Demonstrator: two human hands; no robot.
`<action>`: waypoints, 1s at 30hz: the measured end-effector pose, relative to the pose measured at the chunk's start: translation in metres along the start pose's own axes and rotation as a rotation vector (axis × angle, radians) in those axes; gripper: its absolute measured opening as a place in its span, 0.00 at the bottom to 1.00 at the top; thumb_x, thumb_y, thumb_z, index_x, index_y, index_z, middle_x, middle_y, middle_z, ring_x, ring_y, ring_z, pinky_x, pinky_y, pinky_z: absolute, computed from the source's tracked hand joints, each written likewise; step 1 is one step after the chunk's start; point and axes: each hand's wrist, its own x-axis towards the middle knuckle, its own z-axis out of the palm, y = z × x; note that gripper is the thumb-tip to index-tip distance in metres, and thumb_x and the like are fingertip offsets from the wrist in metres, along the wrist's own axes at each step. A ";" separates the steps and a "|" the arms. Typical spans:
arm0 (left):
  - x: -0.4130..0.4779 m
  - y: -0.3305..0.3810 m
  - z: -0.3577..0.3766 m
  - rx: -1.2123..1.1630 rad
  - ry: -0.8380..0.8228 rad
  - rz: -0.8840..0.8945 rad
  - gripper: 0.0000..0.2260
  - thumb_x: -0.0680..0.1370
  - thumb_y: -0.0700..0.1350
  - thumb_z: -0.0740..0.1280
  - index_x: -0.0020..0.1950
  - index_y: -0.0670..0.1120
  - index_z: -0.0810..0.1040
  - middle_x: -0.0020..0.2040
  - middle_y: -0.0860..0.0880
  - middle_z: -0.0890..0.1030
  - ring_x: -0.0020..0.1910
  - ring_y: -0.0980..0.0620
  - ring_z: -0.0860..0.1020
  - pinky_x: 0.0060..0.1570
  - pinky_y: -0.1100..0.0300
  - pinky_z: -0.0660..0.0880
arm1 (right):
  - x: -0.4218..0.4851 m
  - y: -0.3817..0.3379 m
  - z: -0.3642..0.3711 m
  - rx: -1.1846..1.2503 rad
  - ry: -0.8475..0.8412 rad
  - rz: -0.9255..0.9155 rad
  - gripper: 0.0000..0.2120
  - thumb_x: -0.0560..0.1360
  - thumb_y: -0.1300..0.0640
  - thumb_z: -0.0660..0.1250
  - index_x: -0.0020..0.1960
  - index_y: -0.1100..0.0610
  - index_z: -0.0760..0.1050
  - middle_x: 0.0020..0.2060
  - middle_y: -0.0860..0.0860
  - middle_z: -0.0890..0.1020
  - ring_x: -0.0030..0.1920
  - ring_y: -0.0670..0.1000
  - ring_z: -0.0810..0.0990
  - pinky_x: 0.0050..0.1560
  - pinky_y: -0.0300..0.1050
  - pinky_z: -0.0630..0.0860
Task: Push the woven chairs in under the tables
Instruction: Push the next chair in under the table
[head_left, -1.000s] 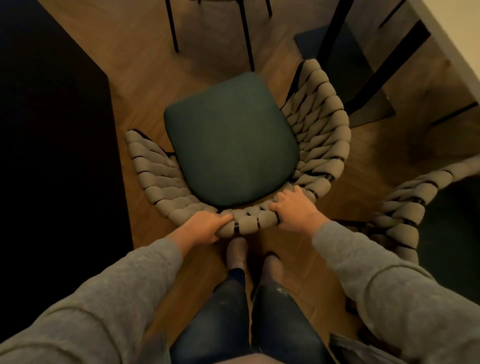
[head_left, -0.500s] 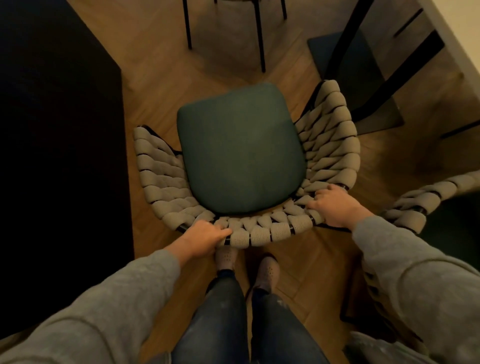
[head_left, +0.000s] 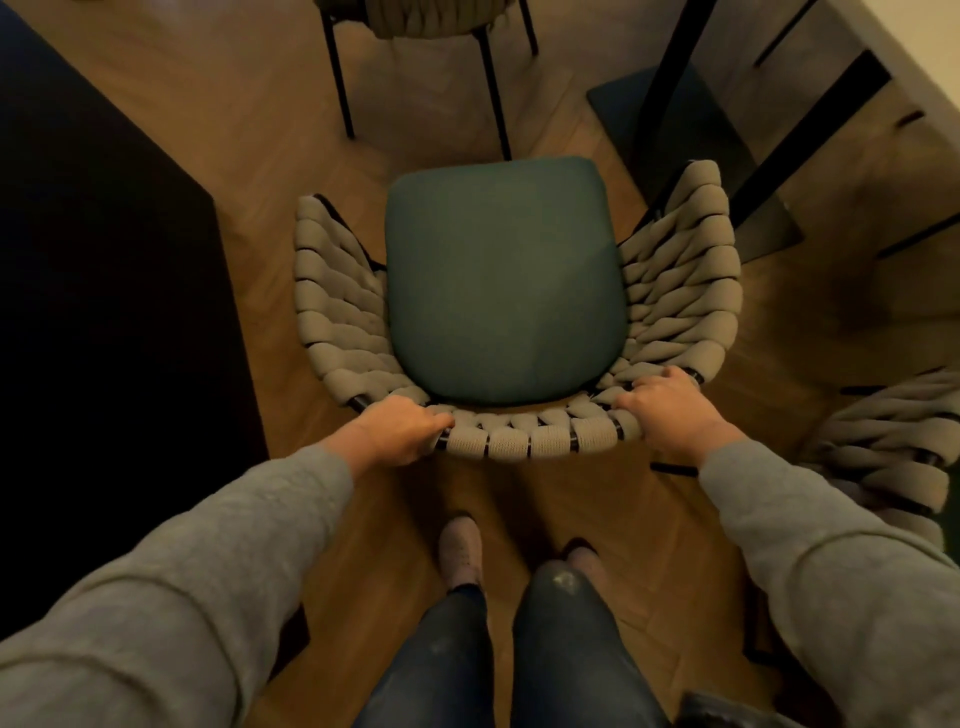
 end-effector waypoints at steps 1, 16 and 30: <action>0.004 -0.014 -0.006 0.001 0.005 0.006 0.20 0.78 0.46 0.64 0.70 0.48 0.67 0.59 0.46 0.79 0.55 0.45 0.79 0.55 0.51 0.76 | 0.007 -0.002 -0.006 0.017 0.008 0.021 0.19 0.75 0.50 0.67 0.65 0.42 0.70 0.55 0.45 0.80 0.61 0.50 0.75 0.64 0.52 0.66; 0.083 -0.153 -0.081 0.064 0.051 -0.020 0.29 0.75 0.48 0.67 0.75 0.52 0.63 0.73 0.49 0.68 0.71 0.48 0.67 0.70 0.49 0.62 | 0.109 0.035 -0.084 0.060 -0.086 0.055 0.26 0.75 0.54 0.67 0.72 0.44 0.67 0.71 0.47 0.71 0.76 0.54 0.58 0.73 0.70 0.45; 0.070 -0.221 -0.077 0.193 0.059 0.193 0.14 0.77 0.47 0.65 0.63 0.52 0.74 0.54 0.50 0.81 0.51 0.50 0.79 0.50 0.58 0.74 | 0.112 -0.047 -0.100 0.277 -0.093 0.278 0.17 0.76 0.51 0.65 0.64 0.43 0.72 0.52 0.46 0.80 0.59 0.50 0.77 0.66 0.52 0.61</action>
